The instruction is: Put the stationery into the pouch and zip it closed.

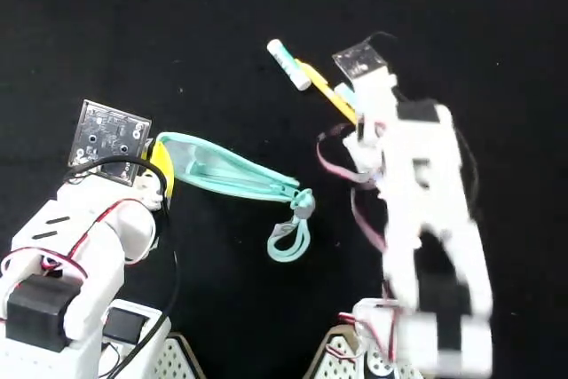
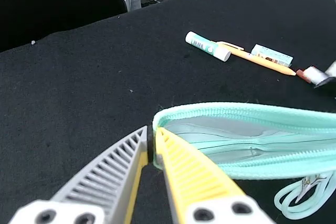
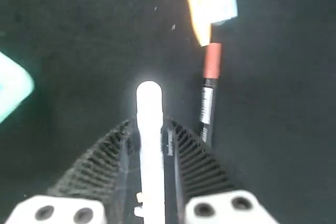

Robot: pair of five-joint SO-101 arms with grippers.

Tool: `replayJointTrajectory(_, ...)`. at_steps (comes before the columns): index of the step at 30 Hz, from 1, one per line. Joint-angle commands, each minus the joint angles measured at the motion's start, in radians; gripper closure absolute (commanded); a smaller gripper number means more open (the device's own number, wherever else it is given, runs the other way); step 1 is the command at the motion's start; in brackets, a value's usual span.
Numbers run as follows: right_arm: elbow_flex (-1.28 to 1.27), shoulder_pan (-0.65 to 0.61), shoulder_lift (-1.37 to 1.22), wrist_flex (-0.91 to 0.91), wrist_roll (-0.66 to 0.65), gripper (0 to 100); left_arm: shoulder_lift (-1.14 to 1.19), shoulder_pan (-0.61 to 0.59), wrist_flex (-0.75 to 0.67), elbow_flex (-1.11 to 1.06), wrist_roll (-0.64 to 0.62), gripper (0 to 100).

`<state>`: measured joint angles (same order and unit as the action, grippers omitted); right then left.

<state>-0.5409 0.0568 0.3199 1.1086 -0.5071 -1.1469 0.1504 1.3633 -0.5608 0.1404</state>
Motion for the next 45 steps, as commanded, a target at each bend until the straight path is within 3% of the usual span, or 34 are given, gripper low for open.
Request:
replayJointTrajectory(1, -0.065, 0.003, 0.441, 0.038, 0.031, 98.6, 0.018, 0.007, 0.011, -0.048, -0.011, 97)
replayJointTrajectory(6, -0.042, -0.038, 0.837, 0.118, 0.1, 98.6, 0.051, 0.004, 0.012, -0.041, -0.012, 97)
replayJointTrajectory(10, 0.033, -0.138, 0.963, 0.135, 0.178, 98.6, 0.206, -0.001, 0.012, -0.004, -0.014, 97)
replayJointTrajectory(14, 0.157, -0.279, 0.964, 0.132, 0.272, 98.6, 0.347, -0.002, 0.014, 0.07, -0.014, 97)
replayJointTrajectory(20, 0.312, -0.491, 0.901, 0.086, 0.411, 98.5, 0.37, 0.007, 0.005, 0.108, -0.031, 97)
replayJointTrajectory(28, 0.469, -0.503, 0.707, -0.068, 0.473, 98.4, 0.381, 0.008, 0.003, 0.108, -0.049, 97)
replayJointTrajectory(37, 0.503, -0.517, 0.591, -0.212, 0.687, 98.4, 0.379, 0.124, 0.005, 0.107, -0.1, 97)
replayJointTrajectory(45, 0.332, -0.657, 0.587, -0.327, 0.634, 98.5, 0.381, 0.142, -0.026, 0.108, -0.106, 97)
